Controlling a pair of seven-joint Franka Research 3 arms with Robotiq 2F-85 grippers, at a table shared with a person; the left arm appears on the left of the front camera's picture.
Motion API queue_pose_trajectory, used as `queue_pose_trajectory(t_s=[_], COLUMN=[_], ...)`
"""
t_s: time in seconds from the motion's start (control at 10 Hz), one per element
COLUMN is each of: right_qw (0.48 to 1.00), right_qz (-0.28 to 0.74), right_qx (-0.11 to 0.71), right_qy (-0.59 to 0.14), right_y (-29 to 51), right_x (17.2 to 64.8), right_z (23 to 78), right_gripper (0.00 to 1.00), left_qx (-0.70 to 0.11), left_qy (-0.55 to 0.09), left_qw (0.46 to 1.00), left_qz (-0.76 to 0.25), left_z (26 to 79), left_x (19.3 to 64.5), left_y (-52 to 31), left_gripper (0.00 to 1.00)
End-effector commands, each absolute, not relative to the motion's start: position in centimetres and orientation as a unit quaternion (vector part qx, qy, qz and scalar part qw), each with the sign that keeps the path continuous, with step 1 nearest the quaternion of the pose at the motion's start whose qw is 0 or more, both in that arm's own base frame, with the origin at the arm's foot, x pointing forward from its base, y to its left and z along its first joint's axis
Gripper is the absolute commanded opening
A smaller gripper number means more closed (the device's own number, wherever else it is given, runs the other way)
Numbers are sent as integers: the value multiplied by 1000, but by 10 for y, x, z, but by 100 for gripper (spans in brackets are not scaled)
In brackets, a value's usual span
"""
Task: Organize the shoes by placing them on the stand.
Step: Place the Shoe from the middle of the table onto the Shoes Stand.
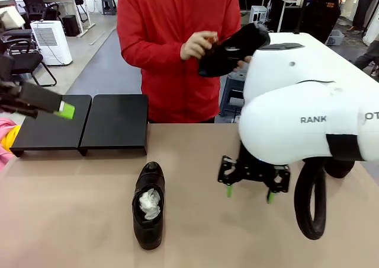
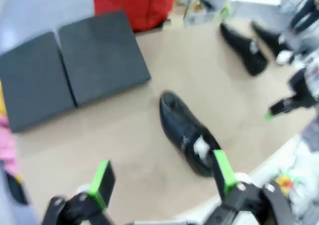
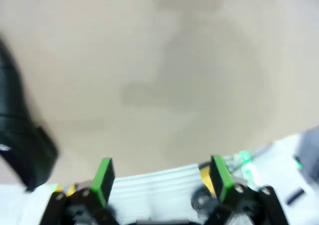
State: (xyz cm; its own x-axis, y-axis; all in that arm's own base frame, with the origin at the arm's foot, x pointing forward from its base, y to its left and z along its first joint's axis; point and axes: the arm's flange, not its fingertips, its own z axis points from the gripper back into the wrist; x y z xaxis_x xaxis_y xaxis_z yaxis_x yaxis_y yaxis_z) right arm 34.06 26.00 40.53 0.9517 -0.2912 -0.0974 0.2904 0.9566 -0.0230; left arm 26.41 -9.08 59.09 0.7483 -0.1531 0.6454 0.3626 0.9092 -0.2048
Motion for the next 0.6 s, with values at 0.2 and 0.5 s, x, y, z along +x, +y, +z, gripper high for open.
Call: queue_pose_trajectory(t_s=[0.2, 0.5], right_qw=[988, 981], right_qz=[-149, -189], right_qx=[-6, -27], right_qy=[50, 37], right_y=[257, 229], right_x=[341, 344], right_z=[405, 415], right_gripper=[100, 100], left_qx=[-167, -167], left_qy=[-359, -290], left_qw=[908, 930], left_qz=[-140, -151], left_z=[596, 577], left_x=[276, 243], left_y=[-83, -145], left_gripper=[100, 100])
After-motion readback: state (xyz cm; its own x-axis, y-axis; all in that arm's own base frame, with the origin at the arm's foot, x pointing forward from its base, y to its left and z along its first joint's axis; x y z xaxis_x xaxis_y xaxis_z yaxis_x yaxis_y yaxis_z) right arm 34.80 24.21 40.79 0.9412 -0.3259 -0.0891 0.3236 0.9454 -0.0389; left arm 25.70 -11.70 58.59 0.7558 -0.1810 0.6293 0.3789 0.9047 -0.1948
